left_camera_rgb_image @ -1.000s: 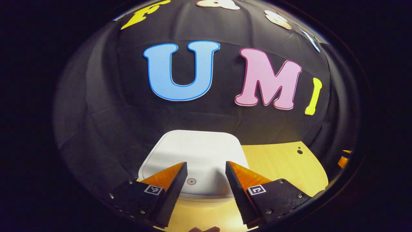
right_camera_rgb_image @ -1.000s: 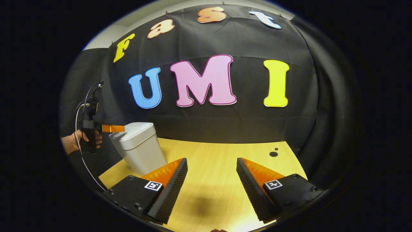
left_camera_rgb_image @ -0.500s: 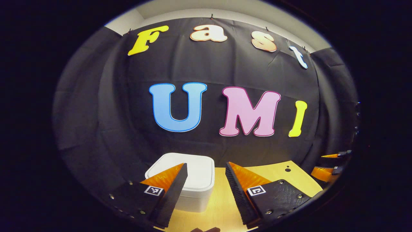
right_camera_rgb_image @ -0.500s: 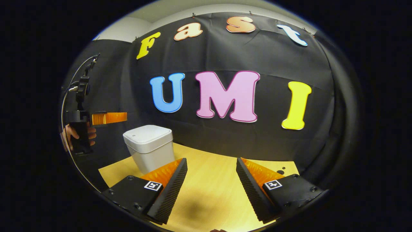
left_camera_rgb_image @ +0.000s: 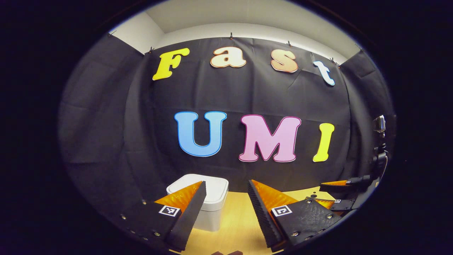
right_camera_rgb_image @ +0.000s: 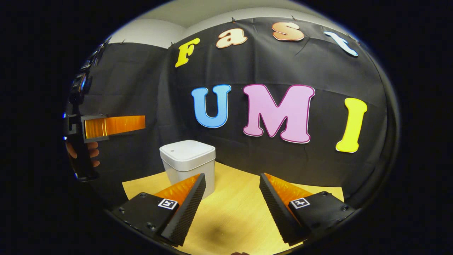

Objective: Press the lid of the desktop garbage bin to open it, pick up the crumpled paper on the desktop and throw it into the bin, then pick up the pop can on the desktop and drop it into the bin, and finally close the garbage bin lid.

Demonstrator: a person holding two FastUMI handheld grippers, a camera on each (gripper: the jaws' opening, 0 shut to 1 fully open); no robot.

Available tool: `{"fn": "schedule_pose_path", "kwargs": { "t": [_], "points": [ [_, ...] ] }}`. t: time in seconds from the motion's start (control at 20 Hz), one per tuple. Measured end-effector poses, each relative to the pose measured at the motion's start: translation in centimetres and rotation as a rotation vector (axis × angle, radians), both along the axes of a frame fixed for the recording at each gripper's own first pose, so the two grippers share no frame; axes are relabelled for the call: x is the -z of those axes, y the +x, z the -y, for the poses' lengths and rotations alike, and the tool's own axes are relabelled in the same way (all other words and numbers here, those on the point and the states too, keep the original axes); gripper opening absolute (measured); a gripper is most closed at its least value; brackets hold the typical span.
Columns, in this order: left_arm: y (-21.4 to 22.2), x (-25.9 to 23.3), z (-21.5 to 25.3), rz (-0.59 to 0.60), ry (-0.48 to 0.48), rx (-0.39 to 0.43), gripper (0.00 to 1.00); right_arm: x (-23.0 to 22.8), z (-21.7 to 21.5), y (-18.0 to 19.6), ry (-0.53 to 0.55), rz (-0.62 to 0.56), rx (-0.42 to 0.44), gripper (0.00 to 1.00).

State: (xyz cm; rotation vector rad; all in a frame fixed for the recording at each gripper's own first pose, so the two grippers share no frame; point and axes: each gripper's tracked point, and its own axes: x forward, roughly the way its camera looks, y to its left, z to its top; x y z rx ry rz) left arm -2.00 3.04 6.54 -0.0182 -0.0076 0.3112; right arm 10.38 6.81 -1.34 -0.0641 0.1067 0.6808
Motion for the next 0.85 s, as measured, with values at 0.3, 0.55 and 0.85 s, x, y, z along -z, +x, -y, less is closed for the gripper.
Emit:
{"fn": "schedule_pose_path", "kwargs": {
  "t": [0.3, 0.55, 0.85],
  "points": [
    [-3.7, -0.2, 2.4, 0.016, -0.002, 0.029, 0.79, -1.5, 2.5, -4.2, 0.018, 0.008, 0.058, 0.99],
    [-6.6, -1.1, 5.0, 0.087, -0.018, 0.062, 0.77, -3.0, 3.8, -7.8, 0.004, 0.081, 0.08, 0.99],
    [-6.2, -2.4, 5.8, 0.086, 0.035, 0.018, 0.79, -4.1, 3.8, -7.8, 0.023, 0.093, 0.028, 0.98]
  ]
}}
